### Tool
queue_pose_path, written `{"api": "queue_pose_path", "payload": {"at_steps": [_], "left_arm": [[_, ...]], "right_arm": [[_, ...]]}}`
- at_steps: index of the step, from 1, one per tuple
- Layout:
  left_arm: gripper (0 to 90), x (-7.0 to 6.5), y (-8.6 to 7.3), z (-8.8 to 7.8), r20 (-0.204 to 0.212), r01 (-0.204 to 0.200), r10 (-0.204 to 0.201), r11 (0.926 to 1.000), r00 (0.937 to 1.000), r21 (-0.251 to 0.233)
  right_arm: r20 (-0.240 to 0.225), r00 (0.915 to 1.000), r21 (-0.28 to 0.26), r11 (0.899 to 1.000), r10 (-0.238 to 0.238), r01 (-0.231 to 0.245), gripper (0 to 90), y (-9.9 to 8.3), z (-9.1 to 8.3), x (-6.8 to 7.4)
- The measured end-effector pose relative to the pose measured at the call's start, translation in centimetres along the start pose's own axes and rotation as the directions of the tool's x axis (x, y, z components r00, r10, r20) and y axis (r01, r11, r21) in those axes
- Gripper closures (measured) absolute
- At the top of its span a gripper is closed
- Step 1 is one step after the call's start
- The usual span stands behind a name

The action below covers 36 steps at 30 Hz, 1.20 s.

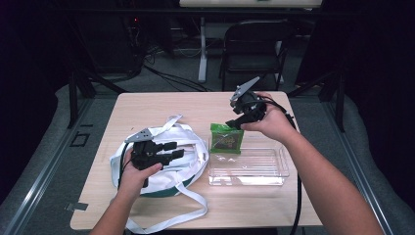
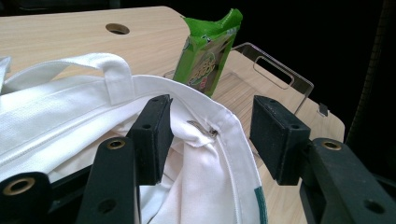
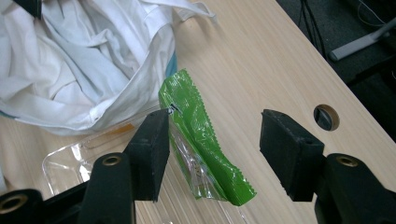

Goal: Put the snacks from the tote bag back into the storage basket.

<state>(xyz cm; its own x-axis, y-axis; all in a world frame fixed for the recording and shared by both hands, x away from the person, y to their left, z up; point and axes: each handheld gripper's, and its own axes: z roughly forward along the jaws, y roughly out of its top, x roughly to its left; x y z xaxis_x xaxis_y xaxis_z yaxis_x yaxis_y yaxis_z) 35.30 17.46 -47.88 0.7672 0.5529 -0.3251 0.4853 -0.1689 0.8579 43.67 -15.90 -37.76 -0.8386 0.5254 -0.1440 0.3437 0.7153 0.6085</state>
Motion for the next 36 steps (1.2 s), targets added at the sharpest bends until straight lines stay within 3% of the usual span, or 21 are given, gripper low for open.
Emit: {"api": "queue_pose_path", "payload": {"at_steps": [6, 12, 14, 16, 20, 26, 29, 36], "left_arm": [[48.4, 0.0, 0.0, 0.0, -0.001, -0.001, 0.001, 1.0000, 1.0000, 0.003], [48.4, 0.0, 0.0, 0.0, -0.002, 0.000, 0.000, 1.0000, 1.0000, 0.001], [48.4, 0.0, 0.0, 0.0, -0.002, 0.000, 0.000, 1.0000, 1.0000, 0.001], [48.4, 0.0, 0.0, 0.0, -0.001, 0.000, 0.000, 1.0000, 1.0000, 0.000], [48.4, 0.0, 0.0, -0.1, -0.002, 0.003, -0.003, 1.0000, 1.0000, -0.001], [48.1, 0.0, 0.0, -0.1, -0.005, 0.002, -0.002, 1.0000, 1.0000, -0.006], [48.1, 0.1, 0.1, -0.2, -0.006, 0.001, -0.001, 1.0000, 1.0000, -0.003], [48.1, 0.1, 0.0, -0.2, -0.008, 0.001, -0.001, 1.0000, 1.0000, -0.002]], "right_arm": [[-0.002, 0.9948, -0.051, 0.994, 0.102, -0.102, 43.3, -0.8, -0.4, -0.2], [-0.020, 0.9749, -0.107, 0.969, 0.222, -0.223, 44.2, -1.8, -1.0, -0.6], [-0.014, 0.9738, -0.121, 0.966, 0.227, -0.227, 44.4, -2.0, -1.1, -0.6], [-0.028, 0.9675, -0.146, 0.957, 0.251, -0.253, 44.5, -2.3, -1.3, -0.6], [-0.046, 0.9644, -0.187, 0.946, 0.260, -0.264, 44.8, -3.0, -1.4, -0.4], [-0.060, 0.9632, -0.211, 0.940, 0.262, -0.269, 45.0, -4.6, -1.5, 0.3], [-0.082, 0.9569, -0.245, 0.925, 0.279, -0.290, 45.1, -5.5, -1.8, 0.7], [-0.083, 0.9594, -0.266, 0.922, 0.270, -0.282, 45.1, -7.1, -2.2, 1.7]]}}
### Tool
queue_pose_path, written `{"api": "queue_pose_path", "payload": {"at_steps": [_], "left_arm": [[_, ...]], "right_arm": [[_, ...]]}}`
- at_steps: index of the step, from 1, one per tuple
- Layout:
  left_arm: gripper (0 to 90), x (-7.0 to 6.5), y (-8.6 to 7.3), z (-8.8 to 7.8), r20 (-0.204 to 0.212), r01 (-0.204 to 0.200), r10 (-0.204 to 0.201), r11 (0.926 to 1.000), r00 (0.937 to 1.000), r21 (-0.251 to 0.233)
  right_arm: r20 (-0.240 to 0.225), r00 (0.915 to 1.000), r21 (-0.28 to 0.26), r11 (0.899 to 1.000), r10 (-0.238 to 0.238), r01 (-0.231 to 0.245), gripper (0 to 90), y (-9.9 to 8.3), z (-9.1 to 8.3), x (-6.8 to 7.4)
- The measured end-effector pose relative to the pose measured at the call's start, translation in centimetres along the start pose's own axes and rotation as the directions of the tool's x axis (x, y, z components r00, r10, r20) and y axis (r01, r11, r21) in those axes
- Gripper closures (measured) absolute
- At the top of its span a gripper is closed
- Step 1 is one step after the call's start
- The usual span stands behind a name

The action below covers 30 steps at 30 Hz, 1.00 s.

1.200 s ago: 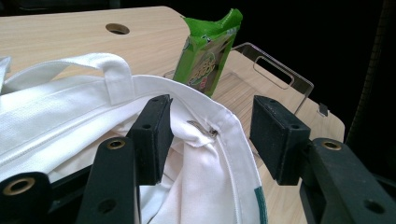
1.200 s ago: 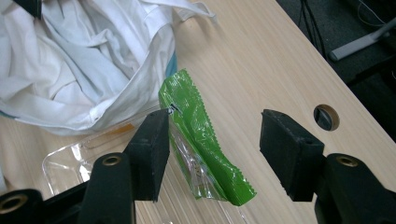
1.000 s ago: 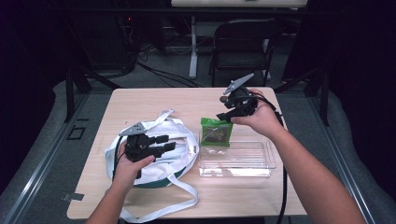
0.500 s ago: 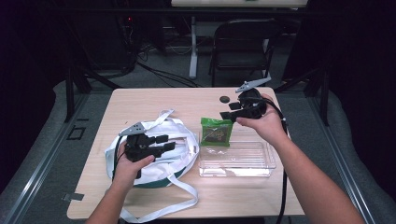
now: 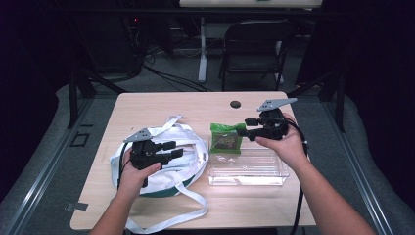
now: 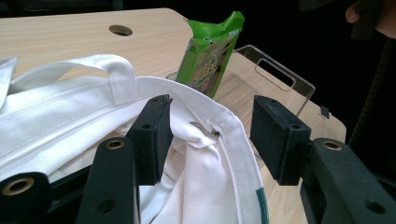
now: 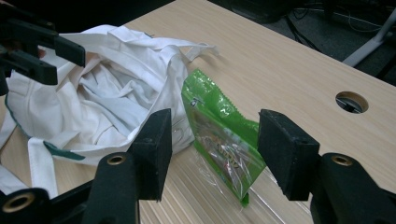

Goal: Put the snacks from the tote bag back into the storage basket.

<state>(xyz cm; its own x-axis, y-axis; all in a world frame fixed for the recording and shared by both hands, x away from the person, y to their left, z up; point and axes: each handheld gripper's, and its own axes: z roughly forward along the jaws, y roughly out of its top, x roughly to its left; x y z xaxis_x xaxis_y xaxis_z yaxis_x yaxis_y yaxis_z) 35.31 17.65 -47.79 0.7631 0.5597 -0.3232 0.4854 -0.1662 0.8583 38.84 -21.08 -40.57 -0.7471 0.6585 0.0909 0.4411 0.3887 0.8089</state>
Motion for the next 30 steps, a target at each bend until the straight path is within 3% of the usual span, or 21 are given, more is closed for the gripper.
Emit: {"api": "queue_pose_path", "payload": {"at_steps": [5, 19, 30], "left_arm": [[48.1, 0.0, 0.0, 0.0, 0.000, 0.001, -0.001, 1.0000, 1.0000, 0.001], [48.1, 0.0, -0.2, 0.3, 0.000, 0.005, -0.005, 1.0000, 1.0000, 0.007], [48.1, 0.1, -0.2, 0.4, -0.001, 0.008, -0.008, 0.9999, 1.0000, 0.011]], "right_arm": [[-0.028, 0.9994, -0.013, 1.000, -0.018, 0.018, 44.8, -0.9, -0.5, 0.6], [-0.048, 0.9957, -0.030, 0.996, -0.080, 0.078, 44.5, -2.7, -0.8, 3.0], [-0.071, 0.9950, -0.080, 0.995, -0.070, 0.064, 44.5, -5.0, -0.8, 4.5]]}}
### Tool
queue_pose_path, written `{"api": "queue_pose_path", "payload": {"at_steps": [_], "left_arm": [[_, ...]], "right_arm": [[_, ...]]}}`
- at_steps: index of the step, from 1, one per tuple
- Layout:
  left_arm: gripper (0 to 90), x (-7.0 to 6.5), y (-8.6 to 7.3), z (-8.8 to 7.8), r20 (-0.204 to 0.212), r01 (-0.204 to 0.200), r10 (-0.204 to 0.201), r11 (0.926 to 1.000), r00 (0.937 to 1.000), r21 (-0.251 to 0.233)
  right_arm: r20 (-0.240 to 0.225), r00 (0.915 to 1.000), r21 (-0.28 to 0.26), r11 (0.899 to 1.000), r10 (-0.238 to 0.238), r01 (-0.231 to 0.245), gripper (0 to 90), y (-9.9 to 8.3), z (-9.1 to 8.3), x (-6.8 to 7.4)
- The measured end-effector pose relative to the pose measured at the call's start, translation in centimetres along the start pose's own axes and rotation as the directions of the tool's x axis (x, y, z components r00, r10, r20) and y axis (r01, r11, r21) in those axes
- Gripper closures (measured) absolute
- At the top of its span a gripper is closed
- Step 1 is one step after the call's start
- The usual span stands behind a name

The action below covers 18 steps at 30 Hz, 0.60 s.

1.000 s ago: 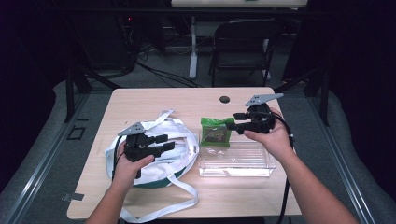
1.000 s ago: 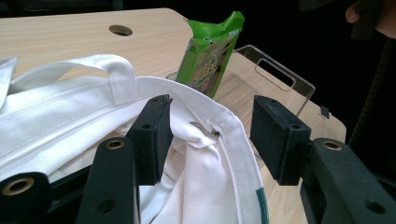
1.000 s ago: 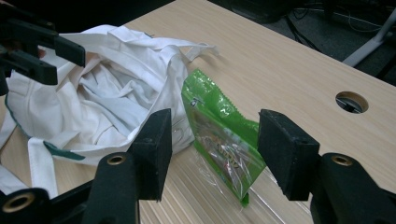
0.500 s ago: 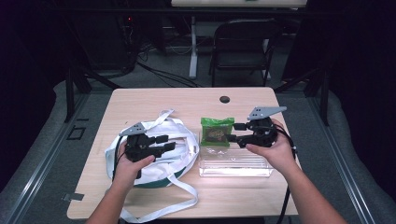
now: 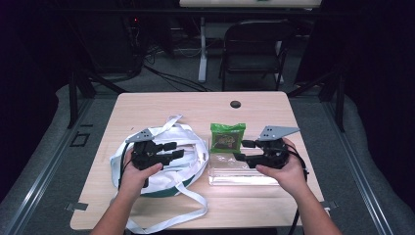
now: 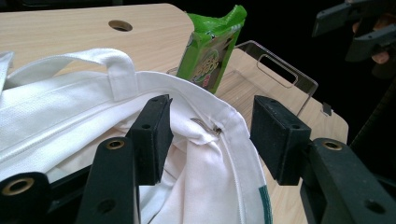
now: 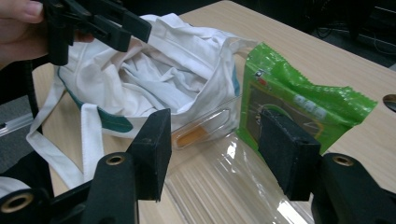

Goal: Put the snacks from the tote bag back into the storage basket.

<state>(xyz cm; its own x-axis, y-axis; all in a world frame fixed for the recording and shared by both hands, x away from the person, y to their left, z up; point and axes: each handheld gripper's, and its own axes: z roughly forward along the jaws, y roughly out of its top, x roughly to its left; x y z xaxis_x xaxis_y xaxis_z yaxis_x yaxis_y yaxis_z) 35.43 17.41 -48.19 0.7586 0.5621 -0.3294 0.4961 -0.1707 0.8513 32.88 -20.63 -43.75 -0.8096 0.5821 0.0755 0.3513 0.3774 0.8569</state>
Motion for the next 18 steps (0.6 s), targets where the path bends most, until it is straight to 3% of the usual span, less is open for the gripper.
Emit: {"api": "queue_pose_path", "payload": {"at_steps": [13, 18], "left_arm": [[48.1, 0.0, 0.0, 0.0, -0.002, -0.001, 0.001, 1.0000, 1.0000, 0.001], [48.1, 0.0, 0.0, -0.1, -0.005, -0.002, 0.002, 1.0000, 1.0000, 0.002]], "right_arm": [[-0.012, 0.9999, 0.009, 1.000, 0.009, -0.009, 44.5, -3.1, 0.9, 1.2], [-0.022, 0.9994, -0.016, 0.999, 0.028, -0.028, 44.2, -4.0, 1.2, 1.3]]}}
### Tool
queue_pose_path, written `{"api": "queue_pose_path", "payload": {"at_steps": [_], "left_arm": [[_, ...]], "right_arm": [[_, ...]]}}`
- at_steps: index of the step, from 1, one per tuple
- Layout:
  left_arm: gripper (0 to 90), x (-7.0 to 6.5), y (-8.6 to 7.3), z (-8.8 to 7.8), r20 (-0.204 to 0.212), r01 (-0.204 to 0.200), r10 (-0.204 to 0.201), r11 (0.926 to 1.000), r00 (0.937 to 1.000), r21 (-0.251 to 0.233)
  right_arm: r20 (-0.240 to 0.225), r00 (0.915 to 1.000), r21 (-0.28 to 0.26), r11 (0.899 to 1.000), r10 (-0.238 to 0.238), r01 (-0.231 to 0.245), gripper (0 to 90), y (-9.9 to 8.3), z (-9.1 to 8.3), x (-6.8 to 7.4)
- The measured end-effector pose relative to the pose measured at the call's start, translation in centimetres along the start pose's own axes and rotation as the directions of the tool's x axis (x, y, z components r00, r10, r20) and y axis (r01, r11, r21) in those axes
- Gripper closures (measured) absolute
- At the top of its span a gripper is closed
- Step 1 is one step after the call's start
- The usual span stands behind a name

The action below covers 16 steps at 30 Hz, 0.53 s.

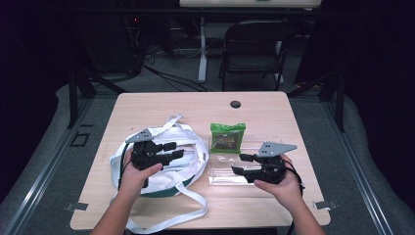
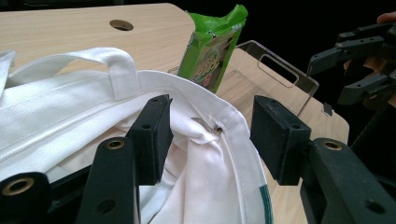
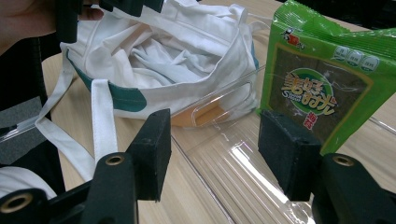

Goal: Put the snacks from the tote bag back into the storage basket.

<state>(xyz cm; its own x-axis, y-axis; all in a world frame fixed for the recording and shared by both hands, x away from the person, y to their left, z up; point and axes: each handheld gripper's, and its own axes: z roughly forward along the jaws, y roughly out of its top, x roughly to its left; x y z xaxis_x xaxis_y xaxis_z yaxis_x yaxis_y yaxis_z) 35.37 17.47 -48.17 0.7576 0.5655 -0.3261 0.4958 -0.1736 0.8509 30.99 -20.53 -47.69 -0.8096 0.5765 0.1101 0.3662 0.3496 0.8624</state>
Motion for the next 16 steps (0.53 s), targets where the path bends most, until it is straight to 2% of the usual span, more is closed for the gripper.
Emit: {"api": "queue_pose_path", "payload": {"at_steps": [9, 13, 16], "left_arm": [[48.1, 0.0, 0.0, 0.1, 0.000, 0.001, -0.001, 1.0000, 1.0000, -0.002], [47.4, 0.1, 0.1, 0.0, -0.001, 0.001, -0.001, 1.0000, 1.0000, -0.003], [46.4, 0.1, 0.1, 0.1, 0.000, 0.008, -0.008, 0.9999, 1.0000, -0.010]], "right_arm": [[0.007, 0.9999, 0.002, 1.000, 0.008, -0.008, 43.9, -0.9, 0.0, -0.5], [0.037, 0.9993, 0.001, 1.000, 0.009, -0.009, 43.9, -0.4, -0.3, -1.1], [0.094, 0.9954, -0.028, 0.999, 0.020, -0.018, 41.8, 0.1, -0.6, -2.2]]}}
